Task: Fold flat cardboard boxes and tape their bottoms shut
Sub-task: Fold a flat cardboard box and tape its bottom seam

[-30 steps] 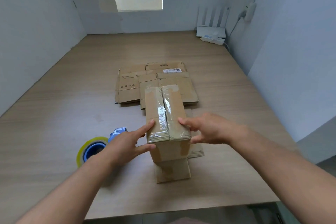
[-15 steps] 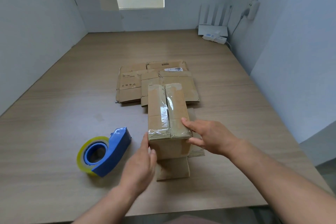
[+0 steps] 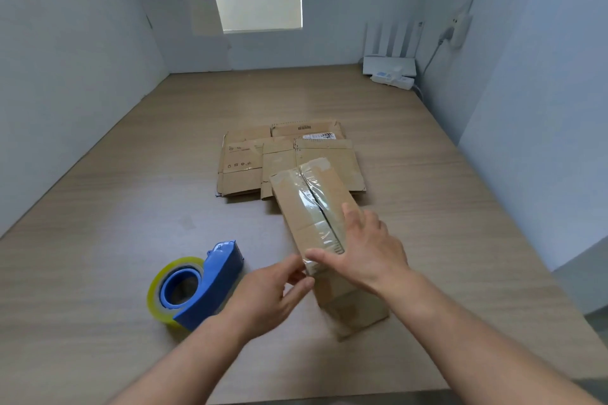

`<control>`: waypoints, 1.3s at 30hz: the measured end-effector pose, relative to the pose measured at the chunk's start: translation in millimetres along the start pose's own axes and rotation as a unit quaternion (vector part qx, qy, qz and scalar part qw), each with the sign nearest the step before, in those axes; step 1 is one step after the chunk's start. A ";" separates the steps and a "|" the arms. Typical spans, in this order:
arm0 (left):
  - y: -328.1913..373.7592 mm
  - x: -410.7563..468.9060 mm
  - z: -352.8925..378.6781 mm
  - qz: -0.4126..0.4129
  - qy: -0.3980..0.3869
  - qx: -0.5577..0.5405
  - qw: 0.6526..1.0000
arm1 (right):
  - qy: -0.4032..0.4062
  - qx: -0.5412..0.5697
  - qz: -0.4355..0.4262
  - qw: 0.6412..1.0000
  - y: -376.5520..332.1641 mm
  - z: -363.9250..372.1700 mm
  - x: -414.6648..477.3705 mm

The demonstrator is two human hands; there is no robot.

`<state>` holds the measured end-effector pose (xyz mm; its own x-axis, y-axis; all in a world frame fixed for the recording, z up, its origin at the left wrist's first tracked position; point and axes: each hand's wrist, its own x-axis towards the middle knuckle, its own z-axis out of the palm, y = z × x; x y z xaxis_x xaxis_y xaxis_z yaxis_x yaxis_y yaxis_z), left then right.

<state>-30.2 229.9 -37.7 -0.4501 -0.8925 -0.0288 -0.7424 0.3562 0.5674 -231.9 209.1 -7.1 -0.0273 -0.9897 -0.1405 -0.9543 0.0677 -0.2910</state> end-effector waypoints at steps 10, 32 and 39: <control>3.9 49.6 -37.0 -0.087 0.225 -0.078 0.967 | -0.140 -0.089 -0.070 0.984 58.6 -44.7 1.8; 38.2 30.3 -18.3 -0.321 -0.037 -0.021 0.946 | -0.026 0.155 0.120 0.980 87.8 -32.0 13.5; 38.7 23.2 4.1 -0.246 0.051 -0.135 0.958 | -0.088 0.325 0.030 0.941 23.3 3.4 18.6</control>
<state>-71.4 224.1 -19.8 -0.0167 -0.9613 -0.2751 -0.6910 -0.1877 0.6981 -253.6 192.8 -19.7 0.0291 -0.9494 -0.3127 -0.5671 0.2419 -0.7873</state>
